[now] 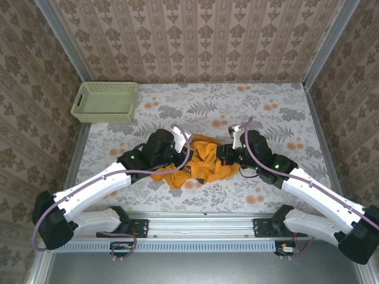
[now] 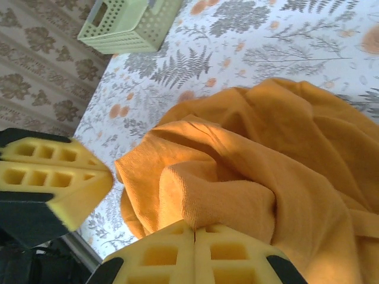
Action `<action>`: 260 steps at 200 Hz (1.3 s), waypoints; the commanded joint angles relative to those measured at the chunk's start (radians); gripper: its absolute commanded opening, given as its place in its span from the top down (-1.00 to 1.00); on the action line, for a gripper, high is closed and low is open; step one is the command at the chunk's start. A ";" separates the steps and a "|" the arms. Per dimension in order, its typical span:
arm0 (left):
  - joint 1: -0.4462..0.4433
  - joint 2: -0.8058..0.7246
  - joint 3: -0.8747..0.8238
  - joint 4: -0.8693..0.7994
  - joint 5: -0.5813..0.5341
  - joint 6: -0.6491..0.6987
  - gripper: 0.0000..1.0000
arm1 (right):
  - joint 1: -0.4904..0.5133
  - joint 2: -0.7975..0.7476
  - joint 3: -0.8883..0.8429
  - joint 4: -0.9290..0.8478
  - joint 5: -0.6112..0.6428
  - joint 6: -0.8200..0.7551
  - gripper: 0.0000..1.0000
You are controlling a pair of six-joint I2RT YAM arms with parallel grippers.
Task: Fold the inside-out t-shirt
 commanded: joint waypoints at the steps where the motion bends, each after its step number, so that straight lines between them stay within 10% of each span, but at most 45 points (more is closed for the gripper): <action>1: 0.003 0.014 0.020 0.010 0.011 -0.003 0.99 | -0.013 -0.008 -0.023 -0.014 0.015 0.004 1.00; 33: 0.006 0.053 0.041 0.027 0.026 -0.007 0.98 | -0.020 0.018 -0.050 -0.006 0.032 -0.007 0.97; 88: 0.000 0.116 0.077 -0.043 -0.039 0.032 0.12 | -0.032 0.012 -0.071 0.004 0.040 0.002 0.91; 143: 0.003 0.225 0.146 -0.072 -0.105 0.020 0.49 | -0.029 -0.014 -0.085 0.059 -0.034 -0.011 0.93; 198: 0.002 0.305 0.197 -0.107 -0.169 0.029 0.23 | -0.020 -0.055 -0.112 0.070 -0.050 -0.020 0.93; 260: -0.002 0.314 0.228 -0.137 -0.226 0.027 1.00 | -0.017 -0.077 -0.093 0.010 0.026 -0.029 0.97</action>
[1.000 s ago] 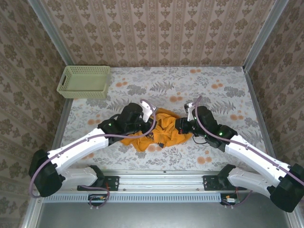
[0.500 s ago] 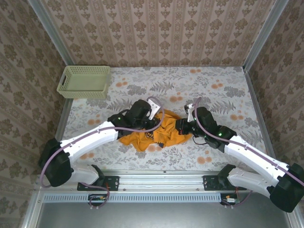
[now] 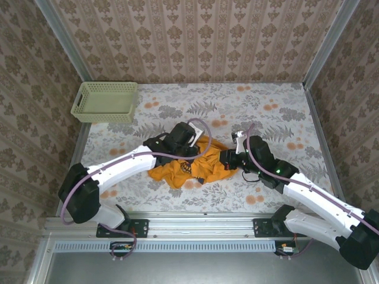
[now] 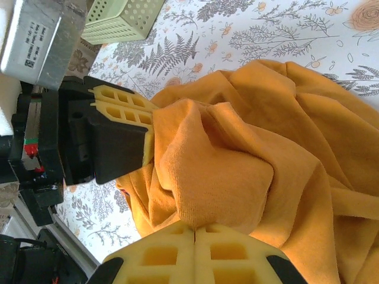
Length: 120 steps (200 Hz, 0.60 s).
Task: Fold the inside-out t-shirt
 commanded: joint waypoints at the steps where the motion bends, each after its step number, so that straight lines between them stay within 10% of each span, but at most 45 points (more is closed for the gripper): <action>1: -0.003 -0.015 0.047 -0.036 -0.053 0.005 1.00 | 0.005 -0.027 0.013 -0.035 0.053 -0.019 0.97; 65: -0.016 -0.211 0.035 -0.024 0.161 -0.029 1.00 | -0.028 0.054 0.071 -0.155 0.218 -0.115 0.85; 120: -0.015 -0.246 0.028 -0.008 0.256 -0.074 1.00 | 0.036 0.014 0.103 -0.214 0.324 -0.214 0.21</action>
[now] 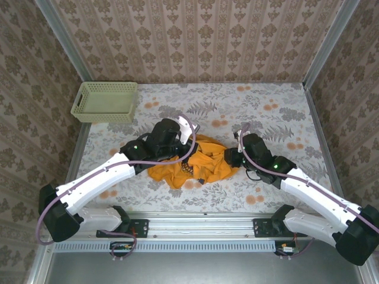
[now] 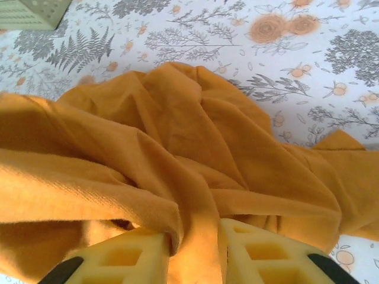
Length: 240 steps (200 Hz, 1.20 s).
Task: Fold the inside-out t-shirt
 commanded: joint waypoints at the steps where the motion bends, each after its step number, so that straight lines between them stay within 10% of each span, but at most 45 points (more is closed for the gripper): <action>1: -0.001 -0.011 0.007 0.018 0.075 -0.042 1.00 | 0.059 -0.050 0.050 -0.065 0.108 -0.086 0.19; 58: 0.034 0.002 0.021 0.030 0.111 -0.090 1.00 | 0.324 -0.140 0.050 0.009 0.265 -0.205 -0.08; 139: 0.037 -0.004 0.022 0.036 0.196 -0.099 1.00 | 0.320 0.102 0.148 0.109 0.257 -0.191 -0.05; 240: 0.052 -0.018 0.003 0.029 0.186 -0.090 1.00 | 0.314 0.066 0.151 0.085 0.227 -0.185 1.00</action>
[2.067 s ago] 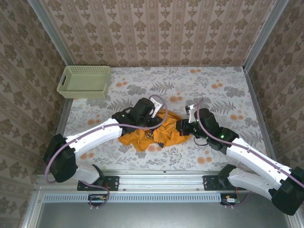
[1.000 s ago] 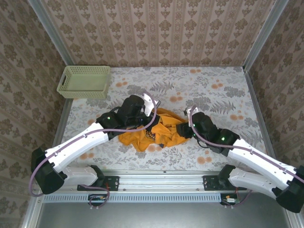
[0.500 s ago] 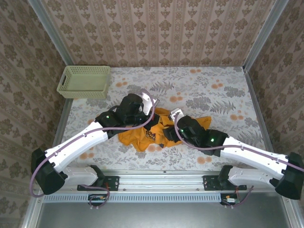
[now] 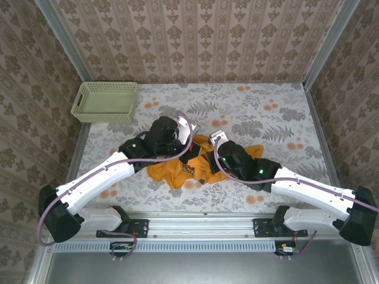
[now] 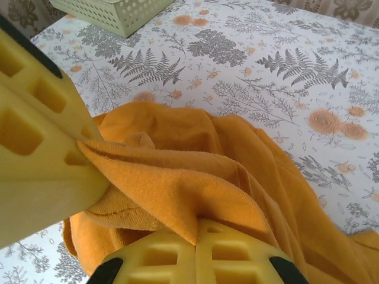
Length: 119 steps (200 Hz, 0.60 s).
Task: Fold the inside-out t-shirt
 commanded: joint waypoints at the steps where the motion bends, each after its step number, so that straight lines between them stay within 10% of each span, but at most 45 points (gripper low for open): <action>1: 0.011 -0.019 0.003 0.027 -0.018 -0.009 1.00 | -0.005 -0.042 0.029 -0.017 -0.027 0.006 1.00; 119: -0.170 -0.174 -0.133 0.081 -0.361 0.156 0.17 | -0.099 -0.123 0.171 -0.142 -0.318 0.213 1.00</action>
